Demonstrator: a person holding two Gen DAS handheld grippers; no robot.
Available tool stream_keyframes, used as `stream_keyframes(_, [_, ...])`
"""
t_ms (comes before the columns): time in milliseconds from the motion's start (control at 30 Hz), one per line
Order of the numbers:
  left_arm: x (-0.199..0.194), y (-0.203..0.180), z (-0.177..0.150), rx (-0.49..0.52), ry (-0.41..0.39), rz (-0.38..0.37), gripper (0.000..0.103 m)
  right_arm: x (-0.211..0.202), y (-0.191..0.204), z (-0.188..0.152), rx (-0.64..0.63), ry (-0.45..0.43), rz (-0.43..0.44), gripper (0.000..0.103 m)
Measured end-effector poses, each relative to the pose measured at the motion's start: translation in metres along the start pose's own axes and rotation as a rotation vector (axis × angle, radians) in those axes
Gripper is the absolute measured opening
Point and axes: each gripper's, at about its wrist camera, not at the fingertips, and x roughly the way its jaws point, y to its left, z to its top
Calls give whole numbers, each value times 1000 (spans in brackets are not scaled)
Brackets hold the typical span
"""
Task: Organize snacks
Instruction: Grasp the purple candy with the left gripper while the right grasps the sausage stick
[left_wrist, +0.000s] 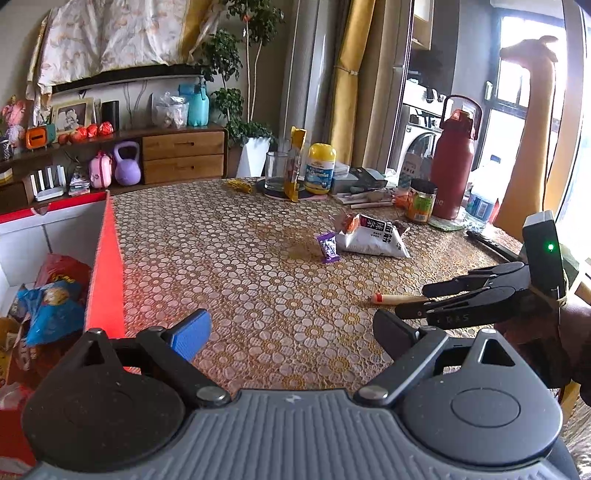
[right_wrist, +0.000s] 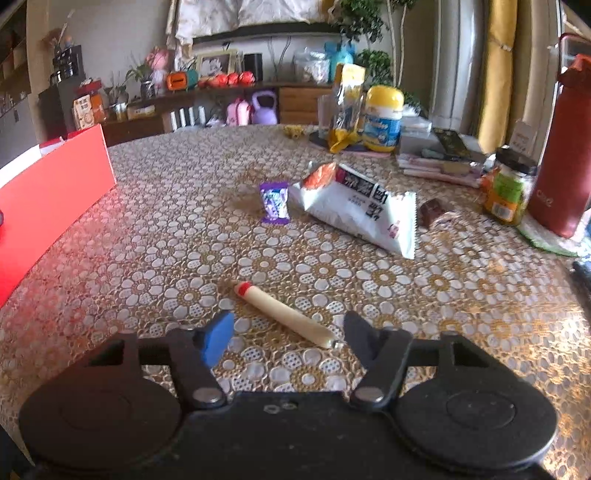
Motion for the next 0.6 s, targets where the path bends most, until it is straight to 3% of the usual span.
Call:
stream_keyframes(267, [24, -8, 10, 15, 5, -30, 95, 5, 0, -2, -37, 6, -14, 46])
stream_keyframes(333, [31, -12, 13, 21, 10, -33, 95, 4, -1, -2, -36, 0, -7, 37])
stream_keyframes(467, [47, -18, 23, 33, 10, -45, 95, 1, 1, -5, -58, -11, -16, 31])
stream_keyframes(600, [70, -25, 33, 65, 16, -52, 95, -4, 1, -10, -40, -30, -2, 18])
